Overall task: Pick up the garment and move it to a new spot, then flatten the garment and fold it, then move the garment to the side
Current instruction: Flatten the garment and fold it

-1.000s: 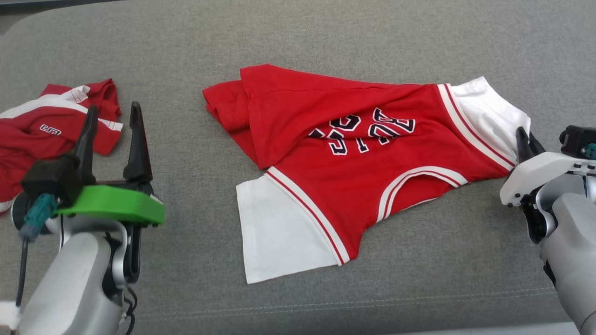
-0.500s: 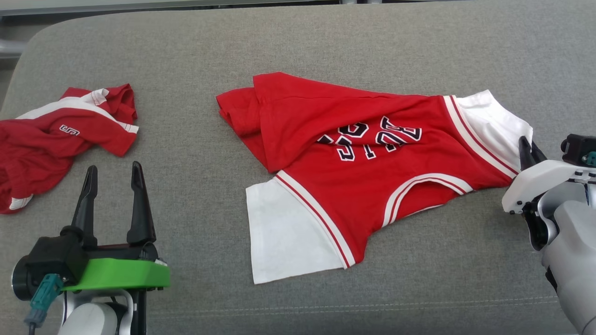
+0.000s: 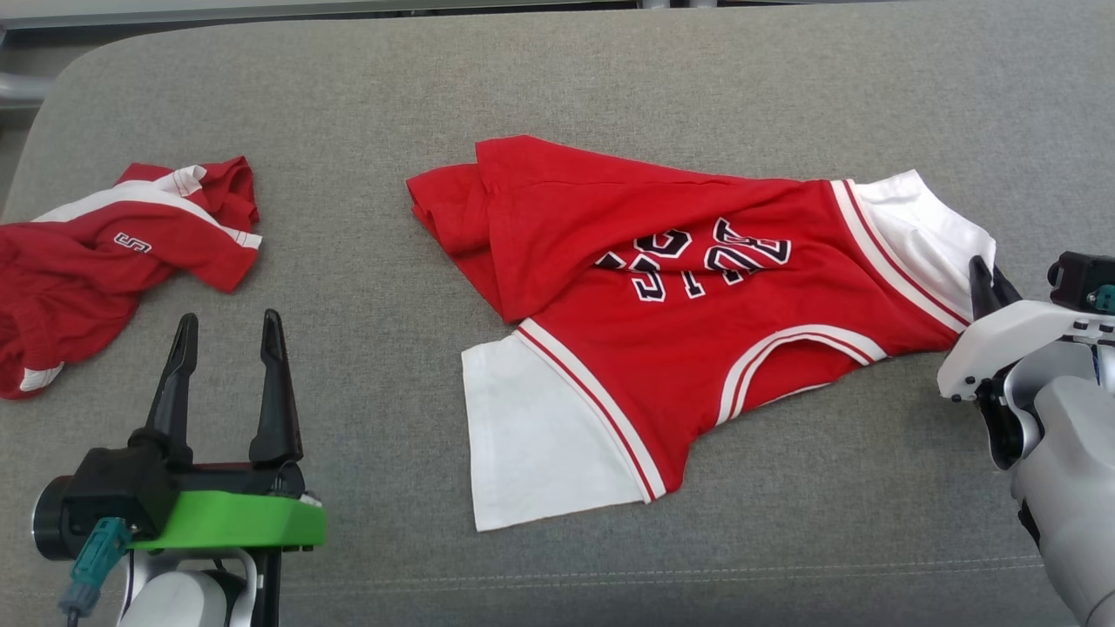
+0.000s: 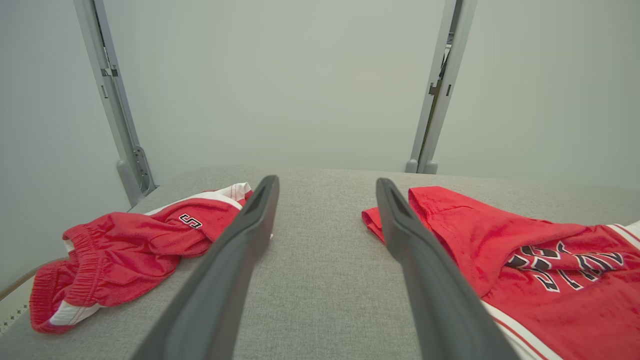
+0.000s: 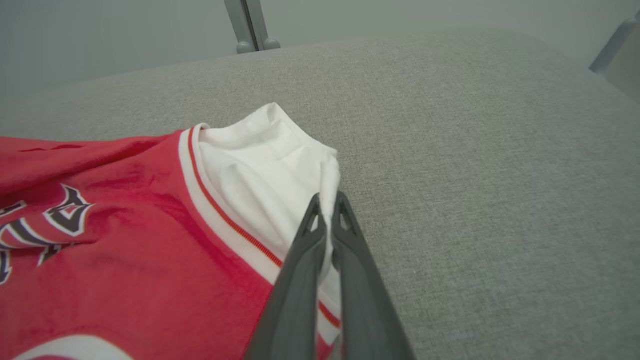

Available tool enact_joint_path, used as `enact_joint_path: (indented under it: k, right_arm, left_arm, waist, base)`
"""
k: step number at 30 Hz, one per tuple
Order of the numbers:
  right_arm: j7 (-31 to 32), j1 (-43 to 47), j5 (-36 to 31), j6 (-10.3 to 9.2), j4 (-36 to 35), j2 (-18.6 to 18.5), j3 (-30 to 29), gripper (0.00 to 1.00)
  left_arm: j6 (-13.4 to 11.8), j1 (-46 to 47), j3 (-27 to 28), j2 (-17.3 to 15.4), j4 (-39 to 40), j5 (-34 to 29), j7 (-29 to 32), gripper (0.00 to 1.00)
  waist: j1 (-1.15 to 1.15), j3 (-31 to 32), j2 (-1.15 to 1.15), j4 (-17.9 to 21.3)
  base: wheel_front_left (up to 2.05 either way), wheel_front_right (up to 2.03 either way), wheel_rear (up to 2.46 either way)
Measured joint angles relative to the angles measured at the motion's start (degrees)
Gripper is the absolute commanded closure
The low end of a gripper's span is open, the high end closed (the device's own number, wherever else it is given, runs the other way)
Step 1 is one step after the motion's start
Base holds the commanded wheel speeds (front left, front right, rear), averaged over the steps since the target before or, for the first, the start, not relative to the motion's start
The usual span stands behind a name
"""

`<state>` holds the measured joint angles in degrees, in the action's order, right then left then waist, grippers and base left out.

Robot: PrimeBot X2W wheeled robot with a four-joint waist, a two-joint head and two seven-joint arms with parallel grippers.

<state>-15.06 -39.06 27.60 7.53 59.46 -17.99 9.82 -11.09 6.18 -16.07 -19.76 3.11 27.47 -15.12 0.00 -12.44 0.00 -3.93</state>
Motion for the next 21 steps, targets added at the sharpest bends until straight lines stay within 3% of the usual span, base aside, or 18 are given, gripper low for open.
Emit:
enact_joint_path:
  k: [5,13,21]
  right_arm:
    - [0.0,-0.04,-0.01,0.0,0.0,0.11,-0.15,1.0]
    - [0.01,-0.54,-0.1,0.0,-0.09,0.15,-0.4,1.0]
    - [0.01,-2.2,-0.46,0.0,-0.46,0.78,-0.08,1.0]
  left_arm:
    - [1.88,2.14,-1.79,0.1,-0.43,0.4,2.18,0.0]
    - [8.31,10.76,-7.6,1.4,-2.8,2.37,9.66,0.0]
    - [14.72,23.66,-12.51,6.77,-14.22,7.14,19.02,0.0]
  waist:
    - [0.0,-0.12,0.0,0.0]
    - [0.0,-1.06,0.0,0.06]
    - [0.0,-2.87,0.0,1.08]
  base:
    - [0.0,0.0,0.0]
    - [0.0,0.0,0.0]
    - [0.0,0.0,0.0]
